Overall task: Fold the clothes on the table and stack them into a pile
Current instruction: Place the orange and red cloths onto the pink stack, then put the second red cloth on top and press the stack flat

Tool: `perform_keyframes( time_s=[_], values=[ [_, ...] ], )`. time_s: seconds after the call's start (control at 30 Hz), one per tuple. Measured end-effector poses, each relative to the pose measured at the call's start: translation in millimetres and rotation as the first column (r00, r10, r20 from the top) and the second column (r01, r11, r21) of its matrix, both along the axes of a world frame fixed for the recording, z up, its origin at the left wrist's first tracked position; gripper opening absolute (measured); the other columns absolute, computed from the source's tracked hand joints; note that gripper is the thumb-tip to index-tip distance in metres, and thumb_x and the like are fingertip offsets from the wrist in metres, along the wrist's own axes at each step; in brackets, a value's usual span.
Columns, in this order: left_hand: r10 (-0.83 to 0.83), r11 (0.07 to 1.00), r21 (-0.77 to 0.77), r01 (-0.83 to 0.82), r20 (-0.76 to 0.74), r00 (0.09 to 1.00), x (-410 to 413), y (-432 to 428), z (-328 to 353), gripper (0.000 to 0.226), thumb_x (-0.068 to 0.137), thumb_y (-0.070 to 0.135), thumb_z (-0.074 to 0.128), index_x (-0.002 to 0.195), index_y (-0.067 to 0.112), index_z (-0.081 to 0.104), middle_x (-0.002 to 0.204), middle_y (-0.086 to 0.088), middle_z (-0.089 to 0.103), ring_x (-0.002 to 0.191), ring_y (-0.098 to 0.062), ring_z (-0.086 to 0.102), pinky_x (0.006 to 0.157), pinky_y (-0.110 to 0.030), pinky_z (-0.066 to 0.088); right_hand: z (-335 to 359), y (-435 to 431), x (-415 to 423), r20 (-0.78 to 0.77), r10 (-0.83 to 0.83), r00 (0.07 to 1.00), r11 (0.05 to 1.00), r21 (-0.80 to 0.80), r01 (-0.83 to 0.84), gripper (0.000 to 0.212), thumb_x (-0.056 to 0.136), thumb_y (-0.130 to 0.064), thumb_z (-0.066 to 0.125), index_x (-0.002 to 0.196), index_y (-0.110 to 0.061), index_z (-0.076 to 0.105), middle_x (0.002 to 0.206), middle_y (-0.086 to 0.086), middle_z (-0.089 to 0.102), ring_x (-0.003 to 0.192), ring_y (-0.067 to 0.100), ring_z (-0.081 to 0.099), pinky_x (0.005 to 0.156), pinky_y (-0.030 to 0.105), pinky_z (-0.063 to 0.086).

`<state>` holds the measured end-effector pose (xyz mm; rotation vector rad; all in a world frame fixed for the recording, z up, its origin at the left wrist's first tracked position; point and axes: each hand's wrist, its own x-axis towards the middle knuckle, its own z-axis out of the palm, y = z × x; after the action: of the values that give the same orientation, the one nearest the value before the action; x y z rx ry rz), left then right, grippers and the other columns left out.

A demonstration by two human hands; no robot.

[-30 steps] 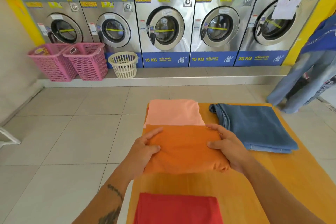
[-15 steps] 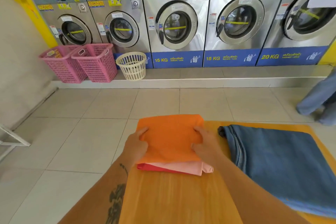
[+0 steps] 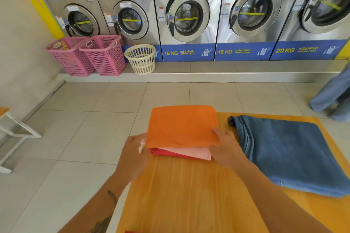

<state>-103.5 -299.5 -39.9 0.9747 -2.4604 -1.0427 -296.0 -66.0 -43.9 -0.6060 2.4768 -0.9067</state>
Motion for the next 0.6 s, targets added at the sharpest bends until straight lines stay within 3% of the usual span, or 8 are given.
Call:
perform_keyframes(
  time_s=[0.1, 0.2, 0.27, 0.33, 0.43, 0.5, 0.6],
  values=[
    [-0.073, 0.99, 0.125, 0.064, 0.068, 0.995, 63.3, 19.6, -10.4, 0.05, 0.094, 0.015, 0.054, 0.133, 0.045, 0.047, 0.129, 0.012, 0.045, 0.113, -0.006, 0.051, 0.065, -0.011, 0.045, 3.9, 30.3, 35.3, 0.057, 0.006, 0.998, 0.998, 0.066, -0.01, 0.059, 0.087, -0.03, 0.056, 0.143, -0.029, 0.039, 0.136, 0.005, 0.048, 0.092, 0.018, 0.058, 0.069, 0.029, 0.051],
    [-0.182, 0.954, 0.267, 0.138, 0.146, 0.972, 131.8, 45.9, -26.7, 0.055, 0.091, 0.02, 0.057, 0.135, 0.049, 0.042, 0.135, 0.015, 0.042, 0.124, -0.008, 0.044, 0.086, -0.017, 0.043, 0.6, 68.6, 97.6, 0.337, -0.02, 0.941, 0.984, 0.174, -0.041, 0.065, 0.087, -0.041, 0.059, 0.146, -0.039, 0.032, 0.126, -0.003, 0.056, 0.089, 0.01, 0.059, 0.066, 0.024, 0.048],
    [-0.264, 0.955, 0.197, 0.222, 0.22, 0.939, 163.1, 65.0, -35.3, 0.057, 0.09, 0.024, 0.06, 0.14, 0.045, 0.041, 0.14, 0.015, 0.039, 0.128, -0.007, 0.037, 0.106, -0.029, 0.036, -5.4, 90.6, 144.6, 0.505, -0.091, 0.858, 0.984, 0.177, 0.0, 0.068, 0.084, -0.045, 0.062, 0.145, -0.041, 0.032, 0.132, 0.004, 0.055, 0.095, 0.017, 0.058, 0.063, 0.027, 0.049],
    [-0.277, 0.959, 0.112, 0.259, 0.204, 0.939, 182.4, 84.5, -39.4, 0.058, 0.087, 0.029, 0.061, 0.142, 0.04, 0.042, 0.138, 0.015, 0.04, 0.129, -0.01, 0.034, 0.112, -0.036, 0.032, -13.7, 104.1, 190.0, 0.57, -0.138, 0.81, 0.99, 0.1, 0.098, 0.067, 0.078, -0.041, 0.068, 0.14, -0.038, 0.04, 0.121, 0.007, 0.06, 0.083, 0.018, 0.063, 0.057, 0.03, 0.05],
    [-0.294, 0.956, 0.052, 0.29, 0.2, 0.934, 197.5, 114.1, -42.6, 0.059, 0.085, 0.034, 0.055, 0.143, 0.037, 0.041, 0.131, 0.011, 0.042, 0.121, -0.014, 0.037, 0.107, -0.036, 0.036, -22.5, 108.7, 242.5, 0.464, -0.14, 0.875, 0.989, 0.032, 0.141, 0.066, 0.074, -0.029, 0.074, 0.135, -0.034, 0.048, 0.117, -0.002, 0.06, 0.093, 0.012, 0.065, 0.075, 0.03, 0.055],
    [-0.288, 0.956, 0.114, 0.269, 0.202, 0.936, 201.0, 126.5, -44.0, 0.058, 0.085, 0.03, 0.054, 0.141, 0.038, 0.042, 0.125, 0.01, 0.042, 0.115, -0.014, 0.044, 0.101, -0.033, 0.042, -21.9, 107.1, 258.9, 0.401, -0.152, 0.903, 0.987, 0.021, 0.157, 0.062, 0.075, -0.019, 0.071, 0.131, -0.033, 0.05, 0.117, -0.002, 0.059, 0.095, 0.013, 0.063, 0.082, 0.034, 0.054],
    [-0.236, 0.937, 0.288, 0.199, 0.101, 0.966, 194.3, 131.2, -35.9, 0.057, 0.083, 0.02, 0.061, 0.136, 0.039, 0.049, 0.125, 0.011, 0.047, 0.112, -0.009, 0.05, 0.091, -0.022, 0.04, -12.6, 108.9, 256.5, 0.348, -0.196, 0.917, 0.979, 0.012, 0.205, 0.059, 0.074, -0.013, 0.07, 0.126, -0.034, 0.051, 0.105, -0.002, 0.059, 0.087, 0.016, 0.063, 0.074, 0.037, 0.055]
  ],
)
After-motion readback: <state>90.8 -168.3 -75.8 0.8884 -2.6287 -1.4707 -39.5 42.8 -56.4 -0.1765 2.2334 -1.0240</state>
